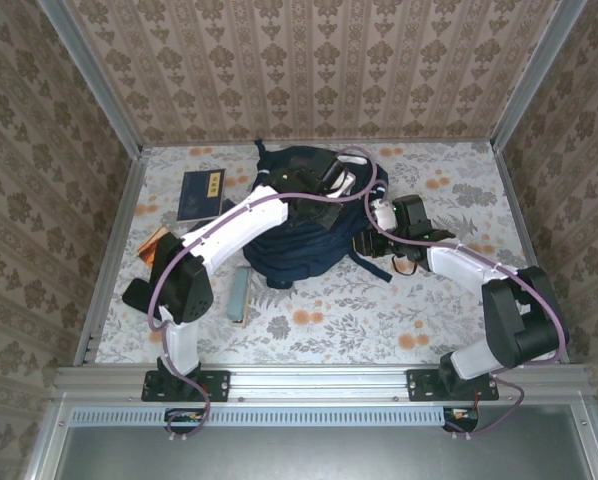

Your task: Pack the student bag

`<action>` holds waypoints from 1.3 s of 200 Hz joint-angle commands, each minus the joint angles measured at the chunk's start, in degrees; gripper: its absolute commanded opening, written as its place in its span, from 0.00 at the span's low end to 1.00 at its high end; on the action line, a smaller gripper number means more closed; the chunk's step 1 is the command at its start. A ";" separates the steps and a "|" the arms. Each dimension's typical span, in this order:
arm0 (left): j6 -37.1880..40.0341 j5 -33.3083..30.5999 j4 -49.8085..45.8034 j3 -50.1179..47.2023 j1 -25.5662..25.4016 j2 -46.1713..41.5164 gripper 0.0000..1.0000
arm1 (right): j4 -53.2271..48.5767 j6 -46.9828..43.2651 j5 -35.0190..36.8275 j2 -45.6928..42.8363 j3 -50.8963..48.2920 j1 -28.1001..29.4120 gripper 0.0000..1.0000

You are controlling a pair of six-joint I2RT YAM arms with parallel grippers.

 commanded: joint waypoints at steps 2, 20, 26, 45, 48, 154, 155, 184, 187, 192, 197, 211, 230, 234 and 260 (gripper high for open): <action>0.50 0.62 3.80 0.53 0.61 -5.88 0.00 | 4.70 -4.06 -4.29 0.60 1.61 -0.75 0.36; 0.71 0.15 3.79 0.28 0.68 -6.98 0.00 | 4.56 -5.27 -3.79 0.49 2.26 -0.78 0.36; 0.72 -0.12 3.94 0.22 0.77 -7.39 0.00 | 4.35 -5.49 -3.68 0.57 2.48 -0.79 0.36; 0.95 -1.25 4.40 -0.30 1.11 -8.86 0.00 | 3.26 -6.75 -5.60 0.39 3.00 -0.81 0.36; 0.97 -1.46 4.64 -0.46 1.12 -9.14 0.00 | 3.01 -6.89 -6.17 0.38 3.14 -0.81 0.36; 1.41 -1.05 12.03 -5.22 3.44 -15.38 0.00 | -1.92 -10.78 -14.51 -2.21 6.10 -0.70 0.46; 1.41 -1.03 12.03 -5.25 3.47 -15.42 0.00 | -1.91 -10.78 -14.43 -2.24 6.10 -0.70 0.46; 1.32 -1.32 12.28 -5.94 3.67 -15.82 0.00 | -2.87 -11.47 -11.93 -2.34 6.45 -0.71 0.51; 1.32 -1.32 12.33 -6.11 3.74 -15.89 0.00 | -2.88 -11.44 -11.36 -2.43 6.32 -0.78 0.51; 1.21 -1.37 12.37 -6.30 3.82 -15.97 0.00 | -2.85 -11.30 -10.39 -2.54 6.21 -0.76 0.51; 1.13 -1.41 12.46 -6.43 3.89 -16.07 0.00 | -3.08 -11.39 -9.80 -2.69 5.96 -0.74 0.51; 1.07 -1.54 12.55 -6.68 4.02 -16.29 0.00 | -3.75 -11.22 -8.24 -3.25 5.68 -0.82 0.48; 1.06 -1.46 12.73 -7.10 4.19 -16.43 0.00 | -2.68 -10.45 -8.20 -4.70 4.06 -0.83 0.45; 1.06 -1.37 12.80 -7.11 4.19 -16.43 0.00 | -2.42 -10.27 -8.20 -4.93 3.80 -0.81 0.44; 0.88 -0.91 12.81 -7.13 4.30 -16.61 0.00 | -1.45 -9.13 -8.41 -4.87 3.46 -0.83 0.49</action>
